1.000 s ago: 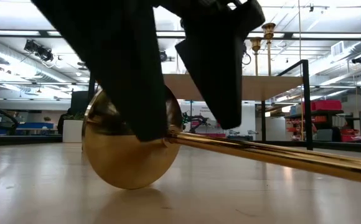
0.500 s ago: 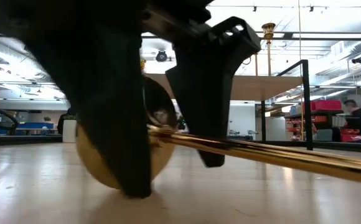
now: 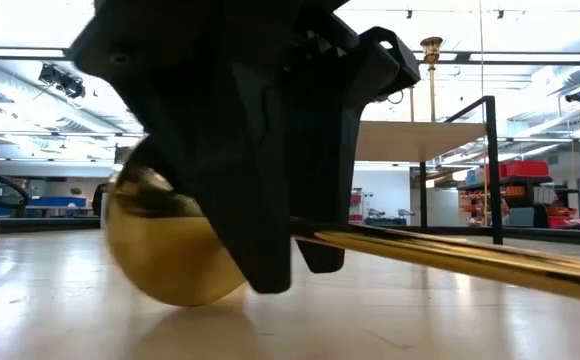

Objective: Pick & Place candle stick holders
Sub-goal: Put the candle holder on the shelf aligned with the other candle holder

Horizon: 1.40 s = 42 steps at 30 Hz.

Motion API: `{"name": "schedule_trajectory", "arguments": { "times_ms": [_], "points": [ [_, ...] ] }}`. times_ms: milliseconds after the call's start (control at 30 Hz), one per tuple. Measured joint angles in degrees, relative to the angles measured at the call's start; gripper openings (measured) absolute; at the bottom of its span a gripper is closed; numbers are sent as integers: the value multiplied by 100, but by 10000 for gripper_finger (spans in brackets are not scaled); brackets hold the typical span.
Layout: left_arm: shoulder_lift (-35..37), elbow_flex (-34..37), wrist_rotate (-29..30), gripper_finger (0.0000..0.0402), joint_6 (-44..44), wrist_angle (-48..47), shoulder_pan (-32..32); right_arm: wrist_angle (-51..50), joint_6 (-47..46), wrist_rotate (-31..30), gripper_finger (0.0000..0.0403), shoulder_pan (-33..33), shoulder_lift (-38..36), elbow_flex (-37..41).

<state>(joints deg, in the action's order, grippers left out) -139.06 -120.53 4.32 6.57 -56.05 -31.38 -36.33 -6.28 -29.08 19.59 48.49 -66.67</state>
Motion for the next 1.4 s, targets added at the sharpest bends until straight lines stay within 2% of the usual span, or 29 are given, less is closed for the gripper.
{"name": "schedule_trajectory", "arguments": {
  "times_ms": [267, 633, 867, 1233, 1400],
  "points": [
    [2, 0, -67, 74, 9, 0, 0, 1, -15, 0, 213, 0, 4, 0],
    [9, 0, -178, 25, 4, 0, 2, 3, -17, 0, 213, 0, 2, 0],
    [11, 0, -457, 23, -17, -9, 9, 3, -76, 0, 213, 0, 2, 0],
    [199, 0, -366, 22, -37, -123, 77, 138, 152, 0, 213, -1, -4, 0],
    [299, -248, -341, 22, -141, -313, 177, 445, 400, 1, 213, 0, -45, 0]
  ]
}}
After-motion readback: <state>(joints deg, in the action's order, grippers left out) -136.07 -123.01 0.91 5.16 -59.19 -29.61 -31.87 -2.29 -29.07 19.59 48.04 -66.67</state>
